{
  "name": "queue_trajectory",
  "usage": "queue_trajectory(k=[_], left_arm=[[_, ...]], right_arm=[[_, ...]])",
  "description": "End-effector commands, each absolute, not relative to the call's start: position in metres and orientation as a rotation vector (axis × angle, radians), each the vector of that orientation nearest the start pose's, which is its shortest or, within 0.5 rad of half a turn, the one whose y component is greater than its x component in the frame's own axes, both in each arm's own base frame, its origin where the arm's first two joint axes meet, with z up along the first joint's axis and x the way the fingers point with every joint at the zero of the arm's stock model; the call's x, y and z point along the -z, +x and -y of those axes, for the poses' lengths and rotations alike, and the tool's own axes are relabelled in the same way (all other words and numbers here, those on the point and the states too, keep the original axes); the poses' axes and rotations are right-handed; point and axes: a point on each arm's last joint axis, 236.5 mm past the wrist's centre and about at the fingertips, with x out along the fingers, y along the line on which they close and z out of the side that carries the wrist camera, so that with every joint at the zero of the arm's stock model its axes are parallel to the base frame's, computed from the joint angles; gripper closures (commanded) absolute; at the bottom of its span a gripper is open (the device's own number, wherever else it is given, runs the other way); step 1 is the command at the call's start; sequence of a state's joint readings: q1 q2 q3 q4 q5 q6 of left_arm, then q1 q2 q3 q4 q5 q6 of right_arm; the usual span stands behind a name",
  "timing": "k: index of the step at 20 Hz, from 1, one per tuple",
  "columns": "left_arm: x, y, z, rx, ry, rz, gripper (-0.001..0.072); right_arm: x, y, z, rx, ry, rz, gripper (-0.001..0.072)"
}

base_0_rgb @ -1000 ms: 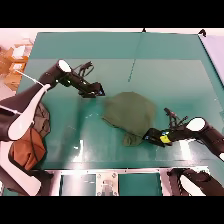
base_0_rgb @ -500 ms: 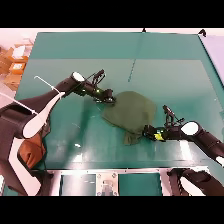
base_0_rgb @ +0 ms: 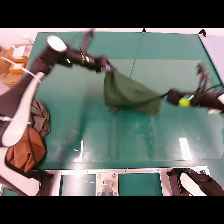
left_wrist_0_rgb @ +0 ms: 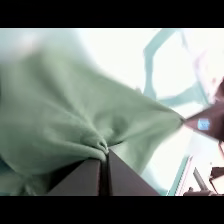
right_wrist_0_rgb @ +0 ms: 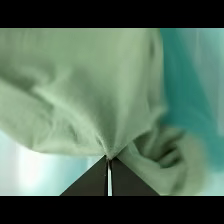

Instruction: Fold the shirts.

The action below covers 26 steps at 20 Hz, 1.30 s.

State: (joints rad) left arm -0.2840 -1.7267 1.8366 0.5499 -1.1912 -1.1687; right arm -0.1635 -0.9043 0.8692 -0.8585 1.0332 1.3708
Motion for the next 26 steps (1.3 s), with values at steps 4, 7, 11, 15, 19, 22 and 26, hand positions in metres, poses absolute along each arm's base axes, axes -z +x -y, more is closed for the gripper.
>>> queue_trajectory(k=[4, 7, 11, 15, 19, 22, 26], left_arm=[[-0.425, 0.343, 0.288, 1.151, -0.202, -0.312, 0.0683], [-0.475, 0.281, 0.256, 1.073, -0.091, -0.169, 0.0682], [-0.456, 0.292, 0.205, 0.800, 0.001, -0.254, 0.0682], [-0.377, 0.363, 0.202, 0.691, -0.004, -0.389, 0.0682], [-0.249, 0.465, 0.232, 0.674, -0.090, -0.520, 0.0682], [-0.141, 0.512, 0.278, 0.757, -0.162, -0.643, 0.0681], [-0.046, 0.539, 0.306, 0.752, -0.272, -0.742, 0.0681]], right_arm=[[-0.356, 0.332, -0.076, -0.433, 0.234, -0.426, 0.0699], [-0.425, 0.288, -0.083, -0.425, 0.132, -0.250, 0.0699], [-0.392, 0.270, -0.088, -0.439, 0.124, -0.362, 0.0699], [-0.275, 0.293, -0.087, -0.447, 0.276, -0.651, 0.0699], [-0.134, 0.323, -0.069, -0.316, 0.484, -0.826, 0.0698], [-0.033, 0.333, -0.053, -0.184, 0.602, -0.953, 0.0698], [0.052, 0.337, -0.045, -0.114, 0.659, -1.153, 0.0699]])
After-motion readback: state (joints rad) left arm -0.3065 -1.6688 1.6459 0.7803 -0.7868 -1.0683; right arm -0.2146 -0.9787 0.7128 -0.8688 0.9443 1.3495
